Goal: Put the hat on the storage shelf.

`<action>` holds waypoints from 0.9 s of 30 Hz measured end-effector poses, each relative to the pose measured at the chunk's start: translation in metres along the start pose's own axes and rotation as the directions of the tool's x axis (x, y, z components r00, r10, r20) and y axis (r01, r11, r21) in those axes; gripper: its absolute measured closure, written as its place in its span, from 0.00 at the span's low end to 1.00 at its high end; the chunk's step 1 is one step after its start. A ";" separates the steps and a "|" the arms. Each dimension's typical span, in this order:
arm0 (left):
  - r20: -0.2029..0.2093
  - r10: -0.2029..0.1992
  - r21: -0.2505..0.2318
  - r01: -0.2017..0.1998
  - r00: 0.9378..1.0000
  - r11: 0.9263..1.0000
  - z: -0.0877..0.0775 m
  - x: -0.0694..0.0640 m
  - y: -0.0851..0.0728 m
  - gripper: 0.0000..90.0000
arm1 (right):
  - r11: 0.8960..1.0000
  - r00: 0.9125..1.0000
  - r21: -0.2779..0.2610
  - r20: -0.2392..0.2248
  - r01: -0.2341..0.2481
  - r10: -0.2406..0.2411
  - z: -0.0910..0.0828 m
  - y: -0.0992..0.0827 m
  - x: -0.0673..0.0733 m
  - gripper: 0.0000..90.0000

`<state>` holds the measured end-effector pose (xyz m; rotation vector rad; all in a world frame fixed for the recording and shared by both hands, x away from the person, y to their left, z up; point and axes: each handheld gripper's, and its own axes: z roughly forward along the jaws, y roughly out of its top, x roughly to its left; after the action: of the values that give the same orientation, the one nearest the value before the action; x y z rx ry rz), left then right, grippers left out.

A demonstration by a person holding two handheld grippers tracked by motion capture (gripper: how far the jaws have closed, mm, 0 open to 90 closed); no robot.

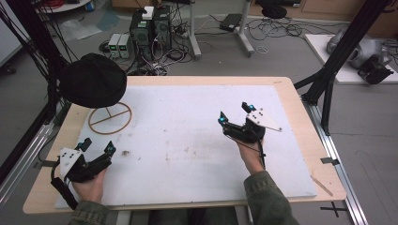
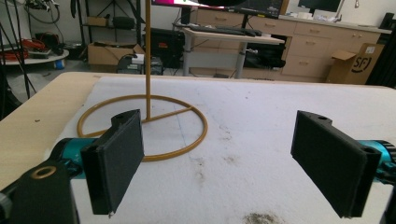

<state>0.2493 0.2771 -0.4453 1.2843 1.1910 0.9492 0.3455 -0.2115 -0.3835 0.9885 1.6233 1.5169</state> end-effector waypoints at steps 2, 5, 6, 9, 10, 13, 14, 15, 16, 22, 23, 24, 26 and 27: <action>0.001 0.001 0.003 -0.001 1.000 1.000 0.000 0.001 0.000 0.19 | 1.000 0.999 0.011 0.032 -0.008 0.008 -0.009 -0.007 -0.006 0.12; -0.001 0.002 0.004 -0.002 1.000 1.000 0.000 0.001 0.000 0.19 | 1.000 0.997 0.022 0.072 -0.017 0.016 -0.021 -0.018 -0.015 0.12; -0.002 0.002 0.003 -0.002 1.000 1.000 0.000 0.000 0.000 0.19 | 0.999 0.996 0.031 0.086 -0.017 0.014 -0.025 -0.022 -0.018 0.12; -0.003 0.003 0.003 -0.003 1.000 1.000 0.001 0.000 0.000 0.19 | 0.999 0.993 0.037 0.116 -0.028 0.023 -0.035 -0.031 -0.025 0.12; -0.003 0.005 0.005 -0.005 1.000 1.000 0.001 0.000 0.000 0.19 | 0.999 0.992 0.038 0.126 -0.023 0.018 -0.038 -0.034 -0.027 0.12; -0.005 0.002 0.005 -0.002 1.000 1.000 0.001 0.000 0.000 0.19 | 0.998 0.987 0.061 0.157 -0.032 0.022 -0.046 -0.038 -0.033 0.12; -0.006 -0.001 0.002 0.001 1.000 1.000 0.002 0.000 0.000 0.19 | 0.998 0.986 0.064 0.168 -0.031 0.020 -0.048 -0.039 -0.035 0.12; -0.006 0.001 0.004 -0.001 1.000 1.000 0.002 0.000 0.000 0.19 | 0.999 0.985 0.045 0.174 -0.020 0.012 -0.051 -0.039 -0.037 0.12; -0.006 0.003 0.004 -0.003 1.000 1.000 0.002 0.000 0.000 0.19 | 0.999 0.983 0.044 0.181 -0.024 0.015 -0.055 -0.040 -0.039 0.12; -0.010 -0.006 -0.002 0.005 1.000 1.000 0.002 0.000 0.000 0.19 | 0.999 0.968 0.039 0.249 -0.038 0.027 -0.075 -0.050 -0.053 0.12; -0.011 -0.006 -0.001 0.006 1.000 1.000 0.002 0.000 0.000 0.19 | 0.999 0.966 0.031 0.257 -0.040 0.031 -0.078 -0.050 -0.055 0.12; -0.012 -0.007 0.001 0.007 1.000 1.000 0.003 0.000 0.000 0.19 | 0.999 0.963 0.027 0.269 -0.036 0.028 -0.081 -0.050 -0.057 0.12; -0.012 -0.007 0.003 0.007 1.000 1.000 0.003 0.000 0.000 0.19 | 0.999 0.959 0.018 0.283 -0.042 0.035 -0.086 -0.050 -0.061 0.12; -0.012 -0.007 0.002 0.007 1.000 1.000 0.003 0.000 0.000 0.19 | 0.999 0.957 0.019 0.289 -0.048 0.041 -0.089 -0.051 -0.062 0.12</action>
<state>0.2522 0.2761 -0.4460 1.2766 1.2058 0.9522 0.2926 -0.3090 -0.4282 1.2072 1.4246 1.3119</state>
